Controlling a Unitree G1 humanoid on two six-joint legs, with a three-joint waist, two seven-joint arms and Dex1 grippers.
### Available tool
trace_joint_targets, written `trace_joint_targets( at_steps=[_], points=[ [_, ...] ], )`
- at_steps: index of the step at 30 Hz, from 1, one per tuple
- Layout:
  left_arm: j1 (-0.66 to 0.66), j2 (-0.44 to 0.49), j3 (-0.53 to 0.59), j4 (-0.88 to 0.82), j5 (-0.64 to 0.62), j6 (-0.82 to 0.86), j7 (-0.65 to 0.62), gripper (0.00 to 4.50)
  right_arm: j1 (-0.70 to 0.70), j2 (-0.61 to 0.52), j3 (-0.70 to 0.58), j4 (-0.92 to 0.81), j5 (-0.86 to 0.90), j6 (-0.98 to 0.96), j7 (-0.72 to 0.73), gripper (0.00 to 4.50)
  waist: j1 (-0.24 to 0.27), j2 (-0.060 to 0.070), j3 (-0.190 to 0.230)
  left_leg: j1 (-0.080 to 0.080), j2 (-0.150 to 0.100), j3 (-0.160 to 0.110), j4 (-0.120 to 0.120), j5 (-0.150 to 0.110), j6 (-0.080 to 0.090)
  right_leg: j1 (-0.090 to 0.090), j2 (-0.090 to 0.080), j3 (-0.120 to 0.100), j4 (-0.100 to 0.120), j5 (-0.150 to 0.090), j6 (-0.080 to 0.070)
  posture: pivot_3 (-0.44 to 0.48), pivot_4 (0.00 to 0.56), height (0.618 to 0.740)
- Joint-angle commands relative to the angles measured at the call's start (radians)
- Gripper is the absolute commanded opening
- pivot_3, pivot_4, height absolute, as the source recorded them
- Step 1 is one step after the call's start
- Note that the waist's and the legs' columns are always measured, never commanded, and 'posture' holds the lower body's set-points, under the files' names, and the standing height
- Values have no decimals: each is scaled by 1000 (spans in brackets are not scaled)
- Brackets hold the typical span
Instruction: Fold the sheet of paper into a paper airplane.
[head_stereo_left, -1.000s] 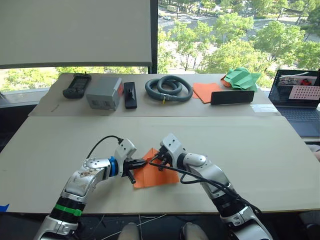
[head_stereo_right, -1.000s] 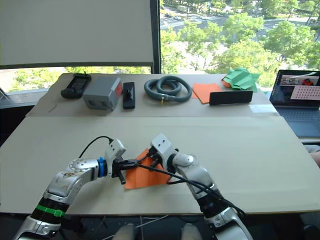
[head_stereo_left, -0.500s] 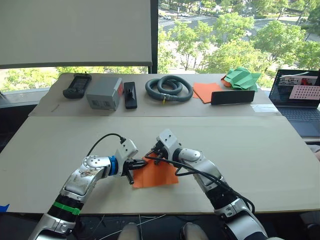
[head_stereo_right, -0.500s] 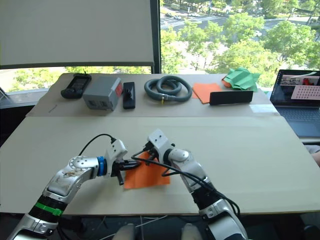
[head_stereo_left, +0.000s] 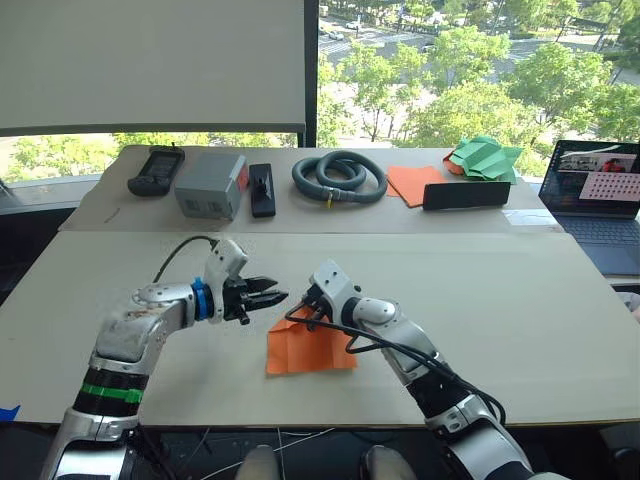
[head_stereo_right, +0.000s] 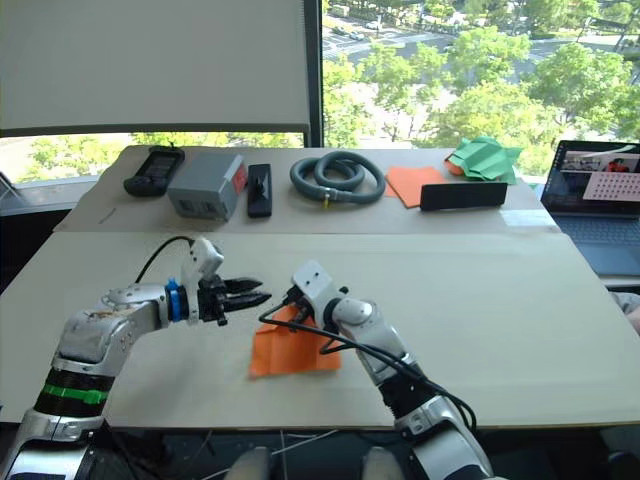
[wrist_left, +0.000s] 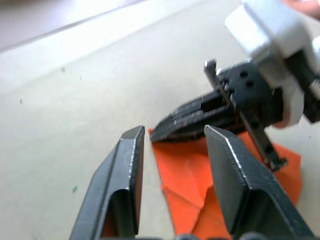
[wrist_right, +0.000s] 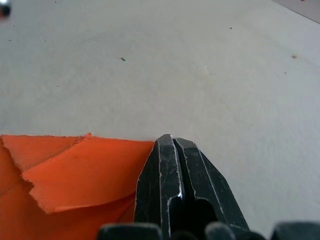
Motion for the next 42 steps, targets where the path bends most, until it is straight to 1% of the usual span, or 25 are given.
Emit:
trace_joint_targets(
  at_steps=[1, 3, 4, 10, 12, 16, 21, 27, 32, 36, 42],
  points=[
    [-17, -4, -84, 73, 76, -57, -4, 736, 3, 2, 10, 17, -10, 9, 5, 0, -1, 0, 0, 0, 0, 0, 0, 1, 1, 0, 0, 0, 0, 0, 0, 0, 150, 704],
    [-31, -21, -140, 140, 139, -99, 18, 58, 1, 2, 8, 20, -12, 9, 5, 0, -1, 1, 0, 0, 0, 0, 0, 2, 3, 0, 1, 0, 1, 0, 0, 0, 150, 704],
    [-37, -33, -156, 165, 156, -116, 22, 21, 1, 2, 8, 19, -12, 9, 5, 0, -1, 1, 0, 0, 0, 0, 0, 3, 6, 0, 1, 0, 1, 0, 0, 0, 150, 704],
    [-70, -91, -201, 259, 210, -174, 23, 21, 6, -4, 7, 3, -14, 23, 4, 0, 1, 0, 0, 0, 0, 0, 0, 4, 6, 0, 1, 0, 1, 0, 0, 0, 150, 704],
    [-78, -102, -205, 274, 221, -184, 22, 21, 9, -6, 6, -3, -14, 28, 4, 0, 1, 0, 0, 0, 0, 0, 0, 1, 2, 0, 1, 0, 1, 0, 0, 0, 150, 704],
    [-81, -109, -220, 301, 248, -202, 12, 21, 18, -7, 8, -18, -14, 37, 2, 0, 2, 0, 0, 0, 0, 0, 0, 2, 3, 0, 1, 0, 2, 0, 0, 0, 150, 704],
    [-63, -111, -267, 338, 308, -240, 3, 21, 22, -5, 7, -26, -13, 51, -3, 0, 3, 0, -1, 0, 0, 0, 0, 2, 4, 1, 1, 0, 1, 0, 0, 0, 150, 704],
    [-32, -90, -321, 336, 369, -308, -35, 21, 24, 0, 8, -31, -11, 63, -6, 0, 4, 1, -3, 1, 0, 0, 0, 1, 1, 1, 1, 0, 1, 0, 0, 0, 150, 704],
    [-25, -88, -317, 323, 376, -309, -52, 21, 23, 3, 8, -32, -11, 68, -8, 0, 3, 2, -3, 1, 0, 0, 0, 1, 2, 1, 1, 0, 1, 0, 0, 0, 150, 704],
    [2, -65, -331, 315, 395, -321, -71, 21, 23, 7, 8, -32, -10, 70, -9, 0, 1, 2, -4, 1, 0, 0, 0, 1, 2, 1, 1, 0, 1, 0, -1, 0, 150, 704],
    [78, -14, -333, 263, 400, -324, -98, 21, 26, 10, 5, -35, -6, 77, -9, 0, 0, 4, -6, 2, 0, 0, 0, 1, 2, 1, 1, 1, 1, -1, -1, 0, 150, 704]
  ],
)
